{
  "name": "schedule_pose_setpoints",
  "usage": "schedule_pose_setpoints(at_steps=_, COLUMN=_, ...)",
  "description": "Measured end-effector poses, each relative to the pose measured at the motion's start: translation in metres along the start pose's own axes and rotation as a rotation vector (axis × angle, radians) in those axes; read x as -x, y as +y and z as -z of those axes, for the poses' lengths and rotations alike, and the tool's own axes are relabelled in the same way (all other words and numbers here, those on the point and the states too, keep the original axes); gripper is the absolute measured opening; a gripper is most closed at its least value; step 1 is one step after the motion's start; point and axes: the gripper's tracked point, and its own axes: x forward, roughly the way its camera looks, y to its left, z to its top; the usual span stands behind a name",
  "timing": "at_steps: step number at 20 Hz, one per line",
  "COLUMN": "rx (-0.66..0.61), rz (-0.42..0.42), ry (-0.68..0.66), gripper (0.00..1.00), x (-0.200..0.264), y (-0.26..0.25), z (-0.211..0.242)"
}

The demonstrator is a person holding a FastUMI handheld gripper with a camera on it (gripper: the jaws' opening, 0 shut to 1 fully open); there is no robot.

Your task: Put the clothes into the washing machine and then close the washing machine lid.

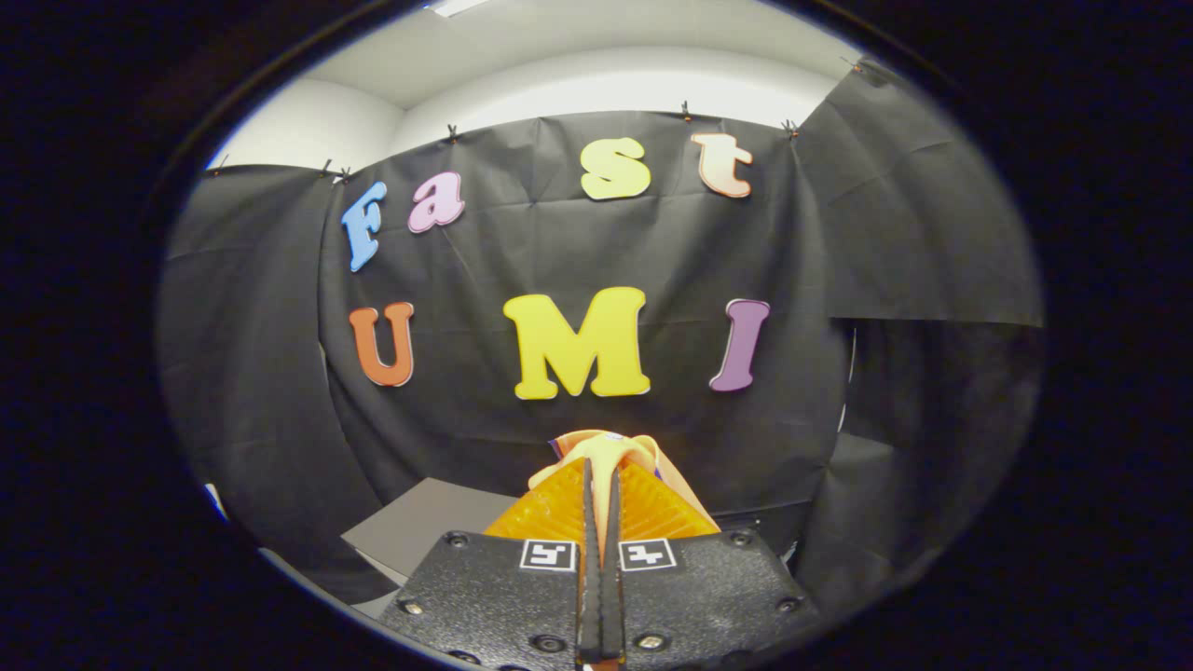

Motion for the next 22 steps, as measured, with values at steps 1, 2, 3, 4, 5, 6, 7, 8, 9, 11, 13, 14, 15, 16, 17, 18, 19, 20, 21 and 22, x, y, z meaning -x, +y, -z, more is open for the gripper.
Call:
schedule_pose_setpoints(at_steps=1, rx=-0.002, rz=0.009, ry=0.008, gripper=0.04, x=-0.003, y=-0.013, z=0.004)
schedule_pose_setpoints(at_steps=2, rx=-0.005, rz=0.015, ry=0.019, gripper=0.04, x=-0.006, y=-0.025, z=0.008)
schedule_pose_setpoints(at_steps=3, rx=-0.009, rz=0.019, ry=0.031, gripper=0.04, x=-0.011, y=-0.037, z=0.014)
schedule_pose_setpoints(at_steps=4, rx=-0.010, rz=0.022, ry=0.045, gripper=0.04, x=-0.018, y=-0.050, z=0.020)
schedule_pose_setpoints(at_steps=5, rx=-0.006, rz=0.026, ry=0.058, gripper=0.04, x=-0.023, y=-0.059, z=0.026)
schedule_pose_setpoints(at_steps=6, rx=0.001, rz=0.028, ry=0.074, gripper=0.04, x=-0.028, y=-0.071, z=0.034)
schedule_pose_setpoints(at_steps=7, rx=0.006, rz=0.026, ry=0.092, gripper=0.04, x=-0.035, y=-0.080, z=0.043)
schedule_pose_setpoints(at_steps=8, rx=0.006, rz=0.026, ry=0.110, gripper=0.04, x=-0.042, y=-0.089, z=0.053)
schedule_pose_setpoints(at_steps=9, rx=0.003, rz=0.021, ry=0.126, gripper=0.04, x=-0.049, y=-0.096, z=0.062)
schedule_pose_setpoints(at_steps=11, rx=-0.006, rz=0.015, ry=0.172, gripper=0.04, x=-0.064, y=-0.110, z=0.087)
schedule_pose_setpoints(at_steps=13, rx=-0.010, rz=0.008, ry=0.224, gripper=0.04, x=-0.078, y=-0.121, z=0.115)
schedule_pose_setpoints(at_steps=14, rx=-0.011, rz=0.005, ry=0.248, gripper=0.04, x=-0.085, y=-0.125, z=0.129)
schedule_pose_setpoints(at_steps=15, rx=-0.012, rz=-0.001, ry=0.275, gripper=0.04, x=-0.093, y=-0.130, z=0.145)
schedule_pose_setpoints(at_steps=16, rx=-0.014, rz=-0.004, ry=0.303, gripper=0.04, x=-0.099, y=-0.134, z=0.160)
schedule_pose_setpoints(at_steps=17, rx=-0.016, rz=-0.007, ry=0.332, gripper=0.04, x=-0.106, y=-0.137, z=0.176)
schedule_pose_setpoints(at_steps=18, rx=-0.019, rz=-0.010, ry=0.362, gripper=0.04, x=-0.112, y=-0.140, z=0.192)
schedule_pose_setpoints(at_steps=19, rx=-0.021, rz=-0.013, ry=0.391, gripper=0.04, x=-0.118, y=-0.142, z=0.208)
schedule_pose_setpoints(at_steps=20, rx=-0.021, rz=-0.015, ry=0.414, gripper=0.04, x=-0.123, y=-0.144, z=0.220)
schedule_pose_setpoints(at_steps=21, rx=-0.018, rz=-0.016, ry=0.440, gripper=0.04, x=-0.129, y=-0.146, z=0.235)
schedule_pose_setpoints(at_steps=22, rx=-0.015, rz=-0.017, ry=0.465, gripper=0.04, x=-0.134, y=-0.149, z=0.248)
